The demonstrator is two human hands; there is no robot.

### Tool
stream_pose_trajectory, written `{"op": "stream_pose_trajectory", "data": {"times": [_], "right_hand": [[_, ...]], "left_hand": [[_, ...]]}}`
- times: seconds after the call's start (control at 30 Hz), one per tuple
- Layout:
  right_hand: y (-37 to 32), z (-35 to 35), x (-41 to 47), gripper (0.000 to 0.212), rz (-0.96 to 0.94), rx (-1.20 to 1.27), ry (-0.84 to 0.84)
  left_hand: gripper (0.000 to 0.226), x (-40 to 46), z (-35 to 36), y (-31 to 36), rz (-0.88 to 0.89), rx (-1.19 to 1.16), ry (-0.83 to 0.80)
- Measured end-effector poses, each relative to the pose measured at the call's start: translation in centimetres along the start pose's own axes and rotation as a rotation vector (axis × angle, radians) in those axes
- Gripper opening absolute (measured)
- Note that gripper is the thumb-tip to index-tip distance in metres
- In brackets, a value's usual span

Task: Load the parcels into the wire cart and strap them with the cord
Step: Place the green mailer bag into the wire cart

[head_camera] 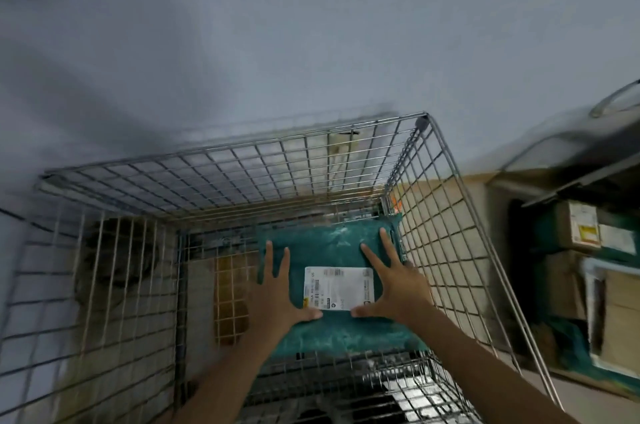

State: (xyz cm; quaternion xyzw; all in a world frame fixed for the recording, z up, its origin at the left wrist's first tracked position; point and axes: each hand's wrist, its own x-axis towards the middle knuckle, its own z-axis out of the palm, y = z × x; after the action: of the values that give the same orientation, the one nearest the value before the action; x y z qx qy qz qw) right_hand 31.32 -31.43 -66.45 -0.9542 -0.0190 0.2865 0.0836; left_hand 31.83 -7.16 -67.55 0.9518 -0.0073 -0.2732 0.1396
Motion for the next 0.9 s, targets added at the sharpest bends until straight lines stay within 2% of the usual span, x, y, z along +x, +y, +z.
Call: {"op": "stream_pose_trajectory", "data": {"times": [0.2, 0.33, 0.47, 0.67, 0.77, 0.9], "right_hand": [[4.2, 7.5, 9.0, 0.125, 0.009, -0.034, -0.049], [6.6, 10.8, 13.1, 0.126, 0.017, -0.032, -0.040], [7.0, 14.0, 14.4, 0.129, 0.121, 0.072, 0.049], [3.9, 20.2, 12.1, 0.128, 0.485, 0.514, 0.196], [2.1, 22.0, 12.2, 0.126, 0.649, 0.781, 0.250], [1.1, 23.1, 14.3, 0.119, 0.748, 1.017, 0.368]], "left_hand": [[0.139, 9.1, 9.7, -0.6, -0.040, -0.079, 0.014], [0.136, 13.4, 13.6, -0.6, -0.031, -0.096, 0.008], [0.138, 17.8, 14.8, -1.1, 0.100, 0.062, -0.020], [0.140, 25.2, 13.3, 0.3, 0.496, 0.339, -0.174], [0.140, 28.4, 12.8, 3.3, 0.624, 0.493, -0.229], [0.138, 32.5, 12.7, 7.7, 0.735, 0.700, -0.225]]}}
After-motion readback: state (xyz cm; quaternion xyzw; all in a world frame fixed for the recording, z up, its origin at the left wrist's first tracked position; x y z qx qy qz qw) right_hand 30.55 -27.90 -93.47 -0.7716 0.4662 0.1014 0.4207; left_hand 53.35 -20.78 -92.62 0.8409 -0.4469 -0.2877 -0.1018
